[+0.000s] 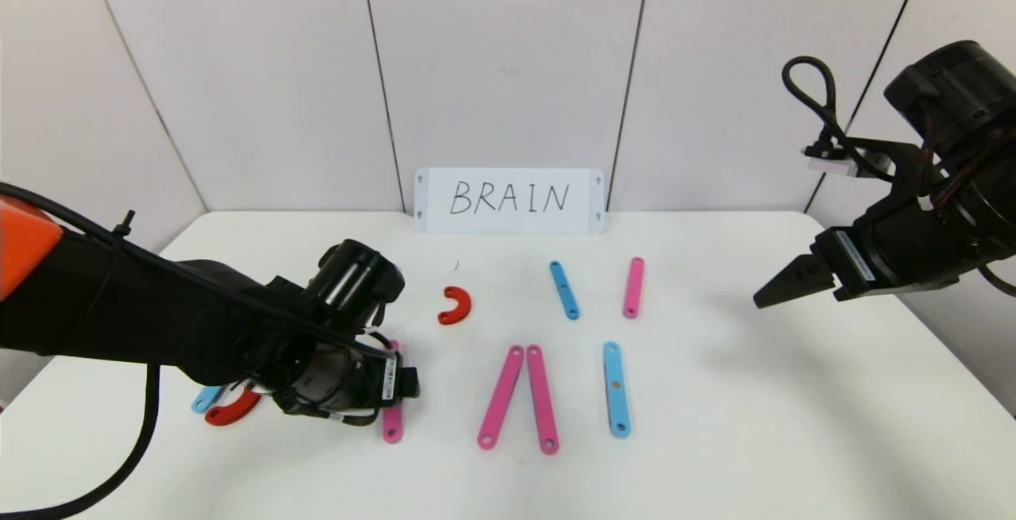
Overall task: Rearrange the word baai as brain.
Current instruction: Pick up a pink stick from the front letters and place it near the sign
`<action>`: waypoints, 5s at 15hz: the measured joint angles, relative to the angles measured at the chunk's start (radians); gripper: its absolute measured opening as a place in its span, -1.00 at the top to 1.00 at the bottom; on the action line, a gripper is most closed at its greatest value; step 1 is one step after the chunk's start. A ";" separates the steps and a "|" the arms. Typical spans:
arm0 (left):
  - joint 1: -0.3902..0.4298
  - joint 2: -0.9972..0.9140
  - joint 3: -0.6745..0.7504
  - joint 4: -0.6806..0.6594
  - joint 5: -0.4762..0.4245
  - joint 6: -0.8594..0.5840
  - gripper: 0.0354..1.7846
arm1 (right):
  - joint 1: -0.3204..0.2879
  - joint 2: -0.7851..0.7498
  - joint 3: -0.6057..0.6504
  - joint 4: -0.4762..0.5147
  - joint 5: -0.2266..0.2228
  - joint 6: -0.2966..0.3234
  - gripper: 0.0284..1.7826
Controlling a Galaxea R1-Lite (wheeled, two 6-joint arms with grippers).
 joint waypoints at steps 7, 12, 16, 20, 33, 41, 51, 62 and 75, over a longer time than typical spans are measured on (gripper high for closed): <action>0.000 0.010 -0.002 0.000 0.001 0.004 -0.95 | 0.002 -0.003 0.002 0.000 0.000 0.000 -0.95; 0.003 0.019 -0.008 -0.001 0.042 0.012 -0.95 | 0.005 -0.005 0.007 -0.001 -0.001 -0.001 -0.95; -0.003 0.034 -0.005 -0.041 0.041 0.012 -0.95 | 0.006 -0.013 0.008 -0.001 -0.001 -0.001 -0.95; -0.027 0.048 -0.004 -0.045 0.043 0.014 -0.93 | 0.005 -0.020 0.008 -0.001 -0.002 -0.001 -0.95; -0.031 0.027 -0.013 -0.044 0.041 0.009 0.70 | 0.008 -0.023 0.015 -0.001 -0.002 -0.001 -0.95; -0.030 0.017 -0.148 -0.033 0.042 0.015 0.70 | 0.010 -0.024 0.015 -0.002 -0.002 -0.001 -0.95; -0.038 0.181 -0.484 -0.035 0.032 0.155 0.70 | 0.004 -0.010 0.056 -0.114 -0.003 -0.001 -0.95; -0.094 0.391 -0.725 -0.034 -0.028 0.204 0.70 | -0.012 -0.045 0.083 -0.136 -0.002 -0.010 -0.95; -0.106 0.453 -0.733 -0.035 -0.022 0.237 0.56 | -0.010 -0.062 0.095 -0.136 -0.001 -0.021 -0.95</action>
